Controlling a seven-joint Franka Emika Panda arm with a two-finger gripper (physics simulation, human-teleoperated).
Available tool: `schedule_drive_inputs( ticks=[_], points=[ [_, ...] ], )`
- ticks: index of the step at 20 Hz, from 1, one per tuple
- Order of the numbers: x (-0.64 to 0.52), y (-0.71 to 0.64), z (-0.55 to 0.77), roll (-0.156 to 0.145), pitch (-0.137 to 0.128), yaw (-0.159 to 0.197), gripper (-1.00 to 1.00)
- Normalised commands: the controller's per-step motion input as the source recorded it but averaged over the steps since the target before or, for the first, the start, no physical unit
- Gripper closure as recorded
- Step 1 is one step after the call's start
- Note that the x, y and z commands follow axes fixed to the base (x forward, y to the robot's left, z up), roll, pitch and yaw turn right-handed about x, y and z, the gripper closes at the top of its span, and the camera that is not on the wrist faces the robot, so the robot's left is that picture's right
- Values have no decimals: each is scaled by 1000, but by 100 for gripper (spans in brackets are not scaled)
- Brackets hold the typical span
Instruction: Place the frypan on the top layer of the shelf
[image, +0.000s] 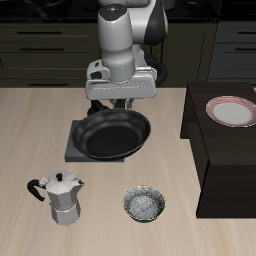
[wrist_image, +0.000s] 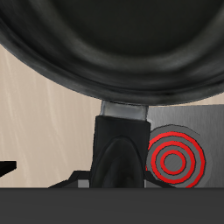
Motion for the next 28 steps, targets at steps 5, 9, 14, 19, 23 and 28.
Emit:
schedule_drive_inputs(
  ticks=[5, 9, 14, 19, 23, 28],
  points=[
    [218, -172, 22, -28, -8, 124, 100],
    [105, -371, 53, -34, -21, 92, 100],
    [-14, -181, 3, -17, -24, 123, 100],
    [-26, -174, 7, -15, -49, 156, 100],
    [1, -73, -37, 24, 21, 102, 100],
    [40, -108, 46, 6, -45, 158, 100]
  ],
)
